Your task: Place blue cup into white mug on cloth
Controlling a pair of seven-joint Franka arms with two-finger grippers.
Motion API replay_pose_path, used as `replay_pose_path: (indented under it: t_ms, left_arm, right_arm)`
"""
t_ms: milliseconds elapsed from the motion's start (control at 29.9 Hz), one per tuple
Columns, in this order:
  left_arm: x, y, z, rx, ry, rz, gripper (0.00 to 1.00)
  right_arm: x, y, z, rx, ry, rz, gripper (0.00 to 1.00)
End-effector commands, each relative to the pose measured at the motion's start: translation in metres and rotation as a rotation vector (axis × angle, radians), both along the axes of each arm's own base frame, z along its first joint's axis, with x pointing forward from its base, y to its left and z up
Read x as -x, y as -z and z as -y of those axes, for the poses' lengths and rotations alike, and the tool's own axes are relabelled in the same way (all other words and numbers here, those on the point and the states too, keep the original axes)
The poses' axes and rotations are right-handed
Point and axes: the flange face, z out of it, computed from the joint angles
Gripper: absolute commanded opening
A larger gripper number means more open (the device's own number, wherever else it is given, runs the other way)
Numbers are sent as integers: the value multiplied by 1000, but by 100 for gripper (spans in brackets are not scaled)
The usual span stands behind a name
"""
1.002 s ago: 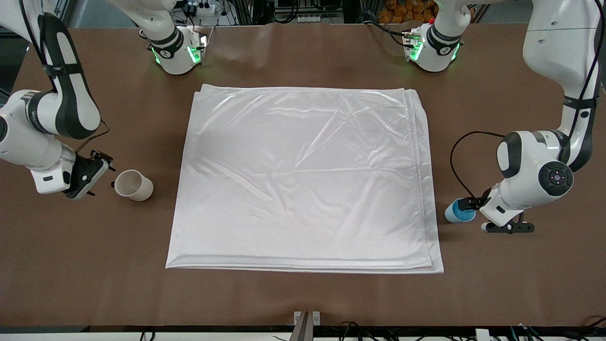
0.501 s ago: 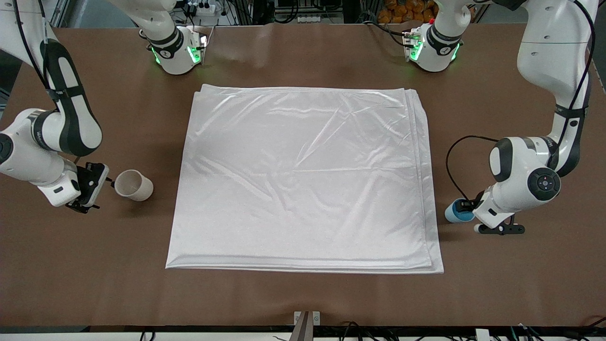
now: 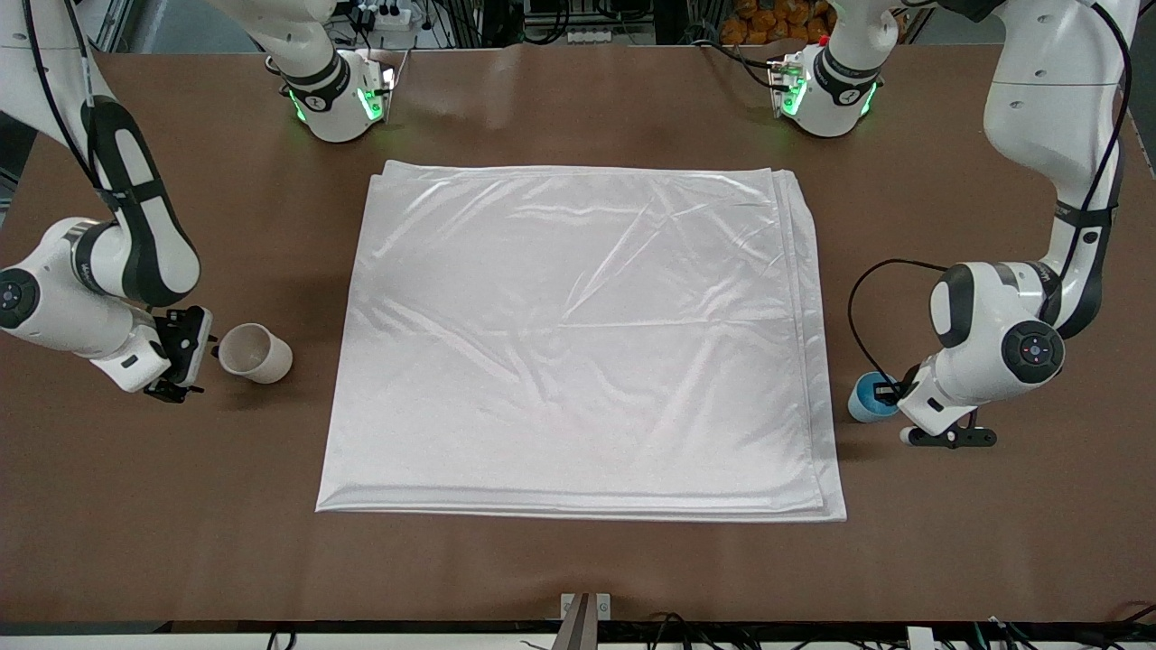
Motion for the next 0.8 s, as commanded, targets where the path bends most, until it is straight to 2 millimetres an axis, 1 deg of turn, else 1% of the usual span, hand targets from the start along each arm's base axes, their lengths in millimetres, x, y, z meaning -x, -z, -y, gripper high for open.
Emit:
replay_pose_path:
  t_ms: [0,100,167,200,267,367,468,534,568,635,701,768]
  left_arm:
    - [-2,-4,1,-5,14,14,0]
    - [-3,-11,2,-4,16,23,0]
    - [-4,-15,2,-3,16,31,0]
    - [-5,-18,2,-3,21,35,0]
    - [-6,-23,4,-3,28,41,0]
    - [-8,-32,6,-2,28,55,0]
    - [-9,-40,7,-2,23,68,0]
    - [-10,-42,8,0,22,69,0]
    - [-10,-45,8,-1,24,74,0]
    - [-10,-48,8,-1,24,77,0]
    - [-10,-54,10,2,24,85,0]
    - [-10,-59,10,2,24,88,0]
  right_arm:
    - [7,14,-1,-11,-41,-25,100]
    - [5,15,-3,-7,-55,-7,100]
    - [5,17,-1,-7,-53,-6,100]
    - [6,21,-1,-9,-52,-12,97]
    - [5,23,-1,-9,-62,-9,90]
    - [5,23,-1,-9,-78,-6,86]
    - [7,26,-3,-10,-79,-11,78]
    - [9,28,-3,-12,-79,-16,73]
    - [10,29,-3,-13,-79,-19,68]
    - [13,30,-2,-14,-84,-23,54]
    - [13,30,4,-15,-85,-22,41]
    - [14,30,5,-16,-84,-23,31]
